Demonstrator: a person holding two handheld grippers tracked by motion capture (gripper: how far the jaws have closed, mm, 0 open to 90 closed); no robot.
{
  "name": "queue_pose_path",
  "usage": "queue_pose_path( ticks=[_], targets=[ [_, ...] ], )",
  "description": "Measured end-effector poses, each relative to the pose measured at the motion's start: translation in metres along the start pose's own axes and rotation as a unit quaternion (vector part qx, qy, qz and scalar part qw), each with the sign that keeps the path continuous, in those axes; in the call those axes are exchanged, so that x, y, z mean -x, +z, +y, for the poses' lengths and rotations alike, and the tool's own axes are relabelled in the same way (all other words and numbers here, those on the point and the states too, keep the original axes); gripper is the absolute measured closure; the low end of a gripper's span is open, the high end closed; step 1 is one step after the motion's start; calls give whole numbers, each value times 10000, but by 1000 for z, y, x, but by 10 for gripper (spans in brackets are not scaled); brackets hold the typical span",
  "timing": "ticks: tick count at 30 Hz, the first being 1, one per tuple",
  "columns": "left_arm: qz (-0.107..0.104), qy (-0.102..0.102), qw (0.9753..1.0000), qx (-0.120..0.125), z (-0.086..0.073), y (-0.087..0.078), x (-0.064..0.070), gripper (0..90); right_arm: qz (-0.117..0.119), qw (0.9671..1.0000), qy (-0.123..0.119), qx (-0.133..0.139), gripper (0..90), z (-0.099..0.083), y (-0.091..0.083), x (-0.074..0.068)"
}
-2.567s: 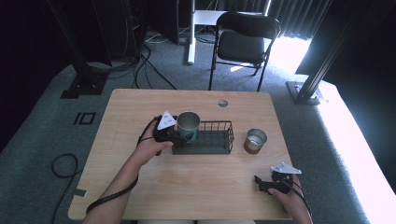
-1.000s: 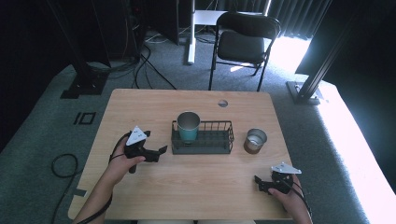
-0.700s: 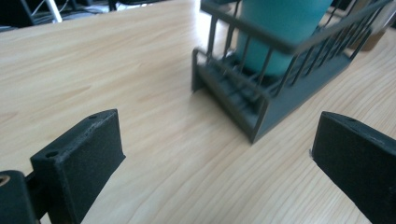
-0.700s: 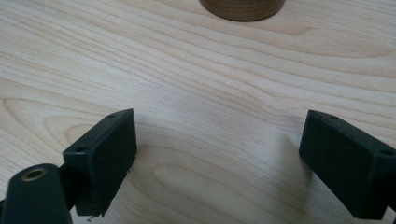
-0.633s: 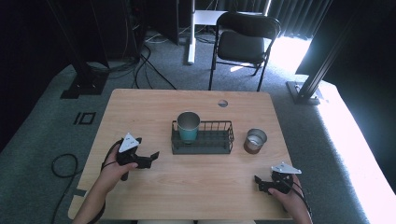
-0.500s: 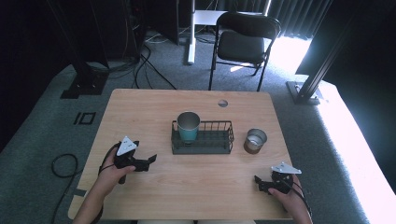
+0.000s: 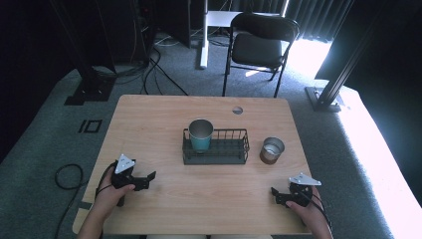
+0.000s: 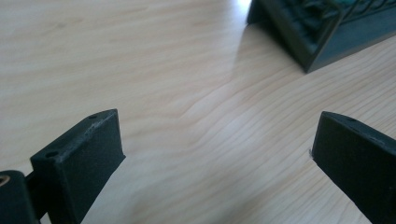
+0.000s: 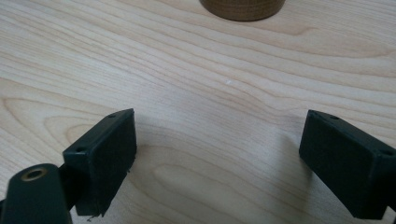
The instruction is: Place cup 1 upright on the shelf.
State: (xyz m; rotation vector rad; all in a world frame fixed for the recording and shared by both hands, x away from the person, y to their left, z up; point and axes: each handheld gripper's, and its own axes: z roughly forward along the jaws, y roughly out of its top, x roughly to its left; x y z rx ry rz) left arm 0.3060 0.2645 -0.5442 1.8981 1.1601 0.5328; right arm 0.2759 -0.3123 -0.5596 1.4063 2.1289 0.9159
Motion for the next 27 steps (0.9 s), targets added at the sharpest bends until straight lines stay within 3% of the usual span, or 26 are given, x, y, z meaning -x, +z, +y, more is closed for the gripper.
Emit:
queue_pose_path(
  ticks=[7,11,17,21,27],
  targets=[
    [280,-173,9993,-183,-11,-8,-9,27,-1,10000,1,-1,107,0,0,0],
    [511,-319,9974,-392,-17,-9,-13,27,-1,10000,-1,-1,107,0,0,0],
    [686,-589,9943,-559,-19,-11,-21,26,-2,10000,5,0,107,0,0,0],
    [1004,-635,9889,-895,-22,-12,-24,27,-2,10000,2,-1,106,0,0,0],
    [1096,-488,9878,-995,-21,-10,-22,26,-2,10000,-3,2,107,0,0,0]
  ],
)
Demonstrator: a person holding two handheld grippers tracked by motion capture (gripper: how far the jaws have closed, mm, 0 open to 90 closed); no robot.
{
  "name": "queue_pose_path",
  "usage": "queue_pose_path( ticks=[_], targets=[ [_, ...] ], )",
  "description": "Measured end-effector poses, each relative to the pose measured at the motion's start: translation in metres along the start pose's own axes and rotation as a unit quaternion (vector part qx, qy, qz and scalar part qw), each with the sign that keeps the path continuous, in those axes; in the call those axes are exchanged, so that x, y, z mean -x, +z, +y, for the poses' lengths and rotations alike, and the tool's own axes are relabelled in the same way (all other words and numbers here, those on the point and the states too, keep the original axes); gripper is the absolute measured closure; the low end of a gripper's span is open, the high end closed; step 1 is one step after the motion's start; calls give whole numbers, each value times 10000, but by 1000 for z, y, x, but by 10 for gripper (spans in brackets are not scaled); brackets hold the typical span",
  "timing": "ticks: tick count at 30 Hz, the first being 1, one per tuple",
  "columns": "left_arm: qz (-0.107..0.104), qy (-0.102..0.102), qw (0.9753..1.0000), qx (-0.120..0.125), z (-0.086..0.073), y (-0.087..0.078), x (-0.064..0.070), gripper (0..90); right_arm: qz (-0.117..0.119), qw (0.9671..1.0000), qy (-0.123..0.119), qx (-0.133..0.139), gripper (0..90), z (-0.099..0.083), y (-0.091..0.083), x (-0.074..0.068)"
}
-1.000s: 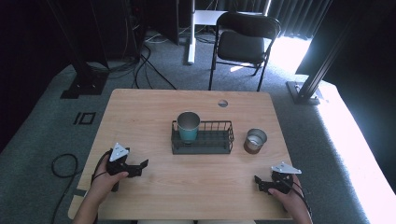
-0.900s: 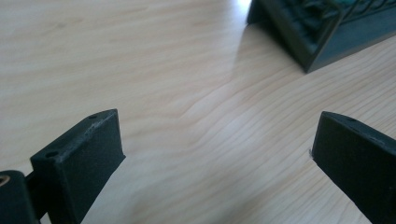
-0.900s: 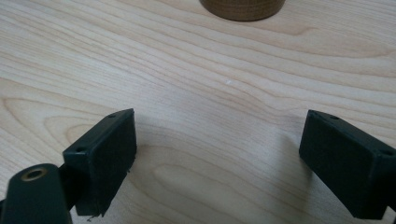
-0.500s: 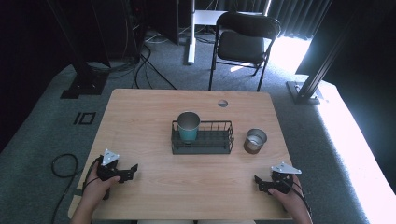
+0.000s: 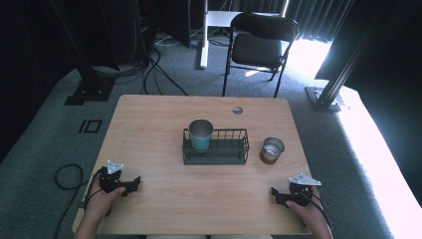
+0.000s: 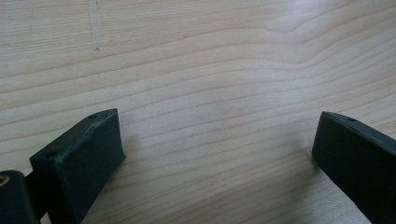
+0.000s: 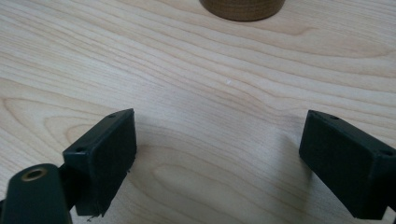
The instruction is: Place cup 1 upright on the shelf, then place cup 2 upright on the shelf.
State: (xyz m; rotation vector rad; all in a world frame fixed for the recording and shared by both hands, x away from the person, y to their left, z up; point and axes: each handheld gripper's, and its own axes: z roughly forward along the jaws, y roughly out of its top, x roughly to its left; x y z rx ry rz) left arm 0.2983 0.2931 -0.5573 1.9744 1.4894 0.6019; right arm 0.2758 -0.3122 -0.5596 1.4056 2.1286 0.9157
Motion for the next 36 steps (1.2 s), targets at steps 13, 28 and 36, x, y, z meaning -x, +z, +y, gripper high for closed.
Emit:
queue_pose_path(
  ticks=[13,28,36],
  targets=[
    [121,-141,9998,15,1,1,4,26,-76,9999,89,-7,106,0,0,-3],
    [121,-142,9998,14,1,1,4,25,-23,10000,27,-1,106,0,0,-1],
    [119,-138,9998,11,1,1,4,25,-61,10000,59,-5,107,2,1,-2]
  ],
)
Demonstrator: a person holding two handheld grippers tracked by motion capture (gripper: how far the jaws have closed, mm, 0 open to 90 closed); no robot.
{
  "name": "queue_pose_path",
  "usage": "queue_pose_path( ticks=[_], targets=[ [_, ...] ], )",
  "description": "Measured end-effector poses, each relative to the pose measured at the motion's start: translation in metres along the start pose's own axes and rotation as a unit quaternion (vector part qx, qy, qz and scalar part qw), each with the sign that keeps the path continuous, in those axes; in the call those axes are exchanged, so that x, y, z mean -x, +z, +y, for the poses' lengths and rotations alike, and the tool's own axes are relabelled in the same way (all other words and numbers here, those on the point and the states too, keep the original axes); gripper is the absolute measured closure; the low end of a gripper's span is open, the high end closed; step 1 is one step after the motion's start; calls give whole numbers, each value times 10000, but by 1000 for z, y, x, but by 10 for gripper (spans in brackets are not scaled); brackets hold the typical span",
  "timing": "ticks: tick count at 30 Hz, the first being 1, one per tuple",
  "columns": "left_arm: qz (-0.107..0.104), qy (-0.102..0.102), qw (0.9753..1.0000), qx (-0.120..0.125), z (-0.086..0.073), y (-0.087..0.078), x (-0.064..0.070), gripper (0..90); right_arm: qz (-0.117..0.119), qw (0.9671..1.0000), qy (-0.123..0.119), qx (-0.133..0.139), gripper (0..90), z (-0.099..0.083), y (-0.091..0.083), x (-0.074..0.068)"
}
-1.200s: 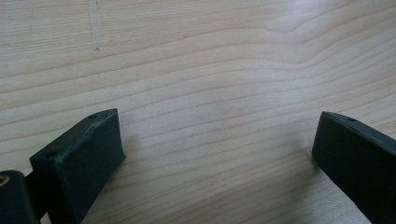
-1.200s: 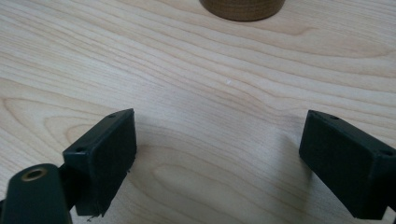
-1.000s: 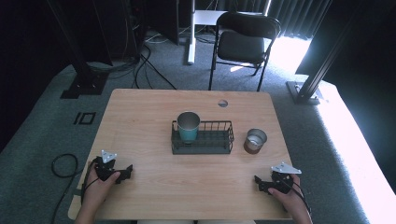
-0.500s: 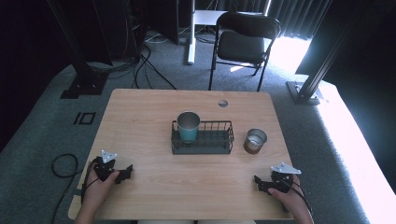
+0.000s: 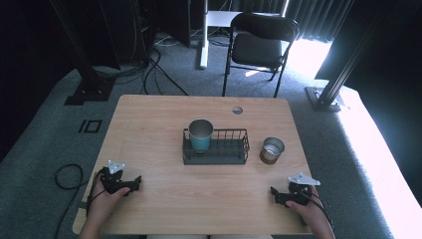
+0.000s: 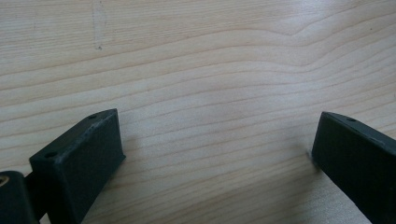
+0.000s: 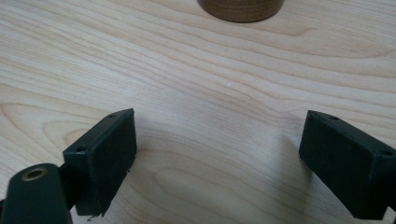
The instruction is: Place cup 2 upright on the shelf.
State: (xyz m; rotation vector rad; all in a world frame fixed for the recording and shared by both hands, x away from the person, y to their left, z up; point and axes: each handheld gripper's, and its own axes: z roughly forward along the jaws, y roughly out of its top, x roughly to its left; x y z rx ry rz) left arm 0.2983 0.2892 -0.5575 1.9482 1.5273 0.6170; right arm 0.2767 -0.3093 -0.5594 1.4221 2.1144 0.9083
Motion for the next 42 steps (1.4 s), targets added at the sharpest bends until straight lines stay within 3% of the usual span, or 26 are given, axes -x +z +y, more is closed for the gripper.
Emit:
queue_pose_path(
  ticks=[21,30,42],
  targets=[
    [1,-1,10000,5,0,0,0,25,-55,9997,199,102,126,10,9,2],
    [-1,-1,10000,3,0,0,0,25,87,9984,379,409,126,22,12,6],
    [0,2,10000,4,0,0,0,25,-55,9976,401,557,126,36,21,10]
  ],
)
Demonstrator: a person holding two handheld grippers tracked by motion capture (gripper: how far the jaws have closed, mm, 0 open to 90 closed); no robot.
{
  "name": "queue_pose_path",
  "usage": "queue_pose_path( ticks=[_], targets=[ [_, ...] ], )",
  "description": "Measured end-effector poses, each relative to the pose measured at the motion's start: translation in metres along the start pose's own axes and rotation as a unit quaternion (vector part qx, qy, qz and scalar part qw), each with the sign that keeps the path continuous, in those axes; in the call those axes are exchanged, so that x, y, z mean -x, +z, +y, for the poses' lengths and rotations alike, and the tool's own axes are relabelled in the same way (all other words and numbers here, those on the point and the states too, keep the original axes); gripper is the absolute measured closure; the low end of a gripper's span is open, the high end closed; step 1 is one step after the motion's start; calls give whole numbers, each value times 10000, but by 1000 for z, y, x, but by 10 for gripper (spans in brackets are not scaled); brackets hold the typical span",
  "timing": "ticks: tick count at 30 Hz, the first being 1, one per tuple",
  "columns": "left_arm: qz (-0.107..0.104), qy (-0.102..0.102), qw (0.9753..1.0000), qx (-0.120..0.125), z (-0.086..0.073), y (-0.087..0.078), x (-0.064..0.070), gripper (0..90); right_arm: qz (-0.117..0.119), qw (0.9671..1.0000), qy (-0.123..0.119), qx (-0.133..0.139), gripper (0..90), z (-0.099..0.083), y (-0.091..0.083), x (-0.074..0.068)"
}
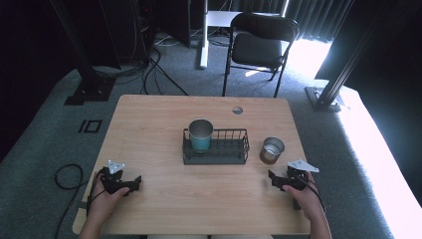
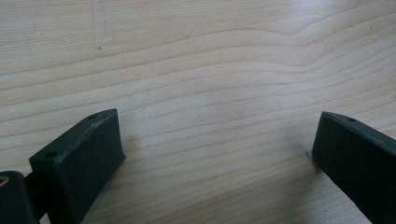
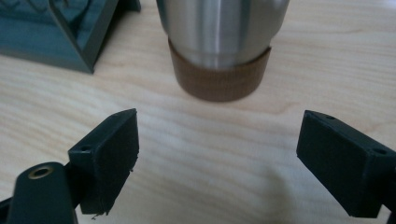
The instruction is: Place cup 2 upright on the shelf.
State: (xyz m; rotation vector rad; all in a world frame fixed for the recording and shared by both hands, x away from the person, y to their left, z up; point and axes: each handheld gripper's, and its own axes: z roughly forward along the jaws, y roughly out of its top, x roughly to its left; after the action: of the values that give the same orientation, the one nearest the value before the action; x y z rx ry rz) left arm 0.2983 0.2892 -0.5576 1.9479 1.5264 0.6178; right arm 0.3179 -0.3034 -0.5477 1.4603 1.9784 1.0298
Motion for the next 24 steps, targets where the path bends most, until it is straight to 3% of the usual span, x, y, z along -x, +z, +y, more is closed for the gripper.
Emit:
queue_pose_path(
  ticks=[24],
  targets=[
    [-5,7,10000,1,0,0,0,25,-22,9989,-123,455,126,37,7,5]
  ],
)
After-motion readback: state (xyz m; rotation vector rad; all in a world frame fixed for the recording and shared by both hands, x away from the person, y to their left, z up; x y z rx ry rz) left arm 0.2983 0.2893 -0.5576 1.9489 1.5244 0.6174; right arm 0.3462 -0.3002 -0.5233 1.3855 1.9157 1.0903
